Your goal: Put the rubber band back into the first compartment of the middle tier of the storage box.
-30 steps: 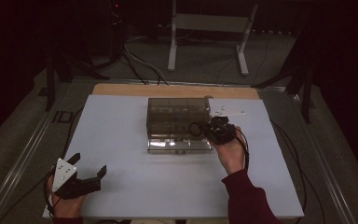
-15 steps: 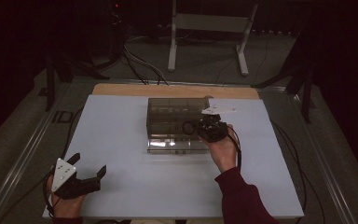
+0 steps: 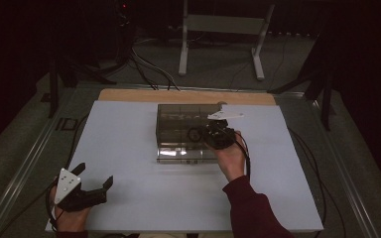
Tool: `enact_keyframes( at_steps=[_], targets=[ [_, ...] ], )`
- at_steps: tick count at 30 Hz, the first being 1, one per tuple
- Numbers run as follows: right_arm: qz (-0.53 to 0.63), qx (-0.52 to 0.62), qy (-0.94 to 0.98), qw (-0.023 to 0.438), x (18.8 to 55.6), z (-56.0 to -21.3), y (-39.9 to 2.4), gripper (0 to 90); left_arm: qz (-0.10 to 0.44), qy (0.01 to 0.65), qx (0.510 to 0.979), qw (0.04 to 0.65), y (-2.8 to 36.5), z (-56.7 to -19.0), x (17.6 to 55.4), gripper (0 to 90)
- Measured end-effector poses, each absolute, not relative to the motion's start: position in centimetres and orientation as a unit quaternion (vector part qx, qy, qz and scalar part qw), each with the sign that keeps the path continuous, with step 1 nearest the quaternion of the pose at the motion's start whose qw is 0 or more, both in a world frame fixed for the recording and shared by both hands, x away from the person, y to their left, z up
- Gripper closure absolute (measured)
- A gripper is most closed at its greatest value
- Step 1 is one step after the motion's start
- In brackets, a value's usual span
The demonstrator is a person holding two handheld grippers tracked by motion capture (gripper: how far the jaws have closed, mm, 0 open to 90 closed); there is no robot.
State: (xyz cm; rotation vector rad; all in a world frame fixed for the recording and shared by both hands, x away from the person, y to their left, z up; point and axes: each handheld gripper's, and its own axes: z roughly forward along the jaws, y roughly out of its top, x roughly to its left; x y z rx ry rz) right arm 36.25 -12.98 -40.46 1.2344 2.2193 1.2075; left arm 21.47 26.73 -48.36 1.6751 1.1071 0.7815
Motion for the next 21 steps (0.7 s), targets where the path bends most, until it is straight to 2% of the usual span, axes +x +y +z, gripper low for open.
enact_keyframes(
  at_steps=[21],
  targets=[
    [0.424,0.427,0.783,0.160,37.0,-40.8,-11.0,88.5,0.319,0.454,0.684,0.473,26.8,-48.4,21.5,0.3]
  ],
)
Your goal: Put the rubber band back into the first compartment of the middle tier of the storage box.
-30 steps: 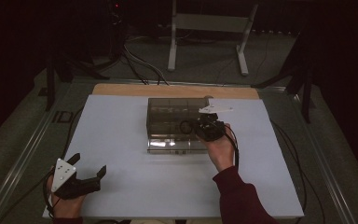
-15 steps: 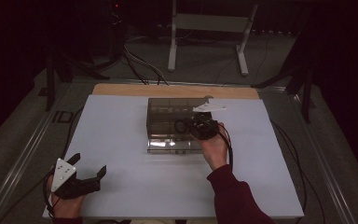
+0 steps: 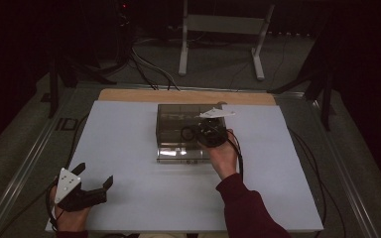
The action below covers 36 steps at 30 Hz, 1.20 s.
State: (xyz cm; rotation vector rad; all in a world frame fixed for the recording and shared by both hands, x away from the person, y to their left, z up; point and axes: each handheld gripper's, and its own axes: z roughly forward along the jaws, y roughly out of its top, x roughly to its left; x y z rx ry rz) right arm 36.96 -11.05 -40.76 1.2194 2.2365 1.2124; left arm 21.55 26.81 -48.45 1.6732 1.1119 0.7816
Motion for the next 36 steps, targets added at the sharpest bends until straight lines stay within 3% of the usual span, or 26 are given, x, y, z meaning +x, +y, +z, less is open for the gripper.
enact_keyframes(
  at_steps=[36],
  targets=[
    [0.408,0.411,0.803,0.142,36.8,-43.6,-6.9,88.3,0.318,0.454,0.685,0.473,26.9,-48.5,21.5,0.3]
  ],
)
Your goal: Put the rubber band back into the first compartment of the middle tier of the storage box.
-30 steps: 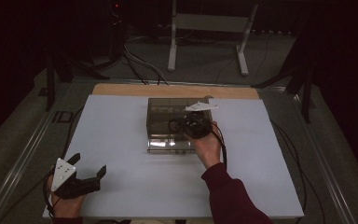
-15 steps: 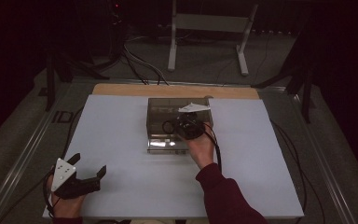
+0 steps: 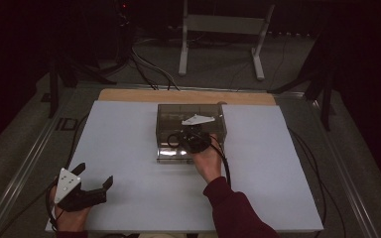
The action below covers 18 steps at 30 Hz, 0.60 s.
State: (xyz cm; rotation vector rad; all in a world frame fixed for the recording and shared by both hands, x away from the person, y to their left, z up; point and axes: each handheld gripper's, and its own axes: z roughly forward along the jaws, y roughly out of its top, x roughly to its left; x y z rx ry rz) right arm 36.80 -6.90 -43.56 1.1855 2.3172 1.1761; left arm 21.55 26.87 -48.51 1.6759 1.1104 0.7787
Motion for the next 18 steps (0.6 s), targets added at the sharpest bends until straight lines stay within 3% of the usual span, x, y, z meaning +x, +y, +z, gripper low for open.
enact_keyframes(
  at_steps=[18],
  targets=[
    [0.379,0.402,0.821,0.141,36.3,-45.7,-5.3,87.9,0.318,0.454,0.685,0.474,26.9,-48.5,21.5,0.3]
  ],
)
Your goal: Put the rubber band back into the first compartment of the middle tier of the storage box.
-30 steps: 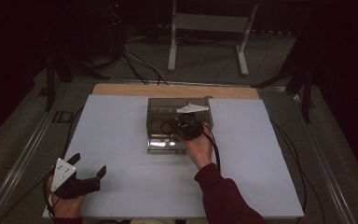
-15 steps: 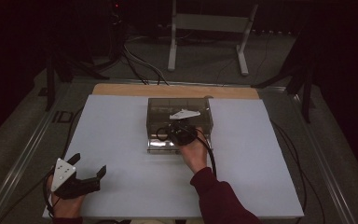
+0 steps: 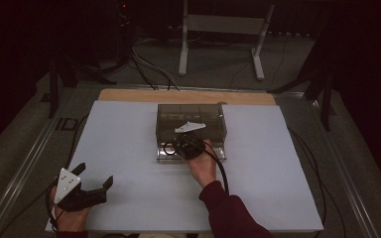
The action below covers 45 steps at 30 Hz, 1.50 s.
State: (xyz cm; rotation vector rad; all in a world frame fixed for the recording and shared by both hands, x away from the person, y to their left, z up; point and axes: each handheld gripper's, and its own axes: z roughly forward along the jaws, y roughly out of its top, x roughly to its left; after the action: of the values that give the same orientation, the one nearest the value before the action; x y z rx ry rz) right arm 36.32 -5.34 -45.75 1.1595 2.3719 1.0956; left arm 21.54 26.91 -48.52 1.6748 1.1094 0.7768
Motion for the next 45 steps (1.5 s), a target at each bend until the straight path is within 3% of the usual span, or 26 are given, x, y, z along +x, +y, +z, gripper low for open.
enact_keyframes(
  at_steps=[19,24,45],
  targets=[
    [0.349,0.407,0.832,0.143,36.6,-47.3,-4.3,86.6,0.317,0.454,0.684,0.475,27.0,-48.5,21.6,0.3],
    [0.352,0.401,0.834,0.141,36.4,-47.2,-4.3,72.3,0.317,0.454,0.684,0.475,27.0,-48.5,21.6,0.3],
    [0.386,0.377,0.829,0.146,35.5,-45.9,-4.7,47.9,0.317,0.453,0.686,0.473,26.9,-48.5,21.6,0.3]
  ],
)
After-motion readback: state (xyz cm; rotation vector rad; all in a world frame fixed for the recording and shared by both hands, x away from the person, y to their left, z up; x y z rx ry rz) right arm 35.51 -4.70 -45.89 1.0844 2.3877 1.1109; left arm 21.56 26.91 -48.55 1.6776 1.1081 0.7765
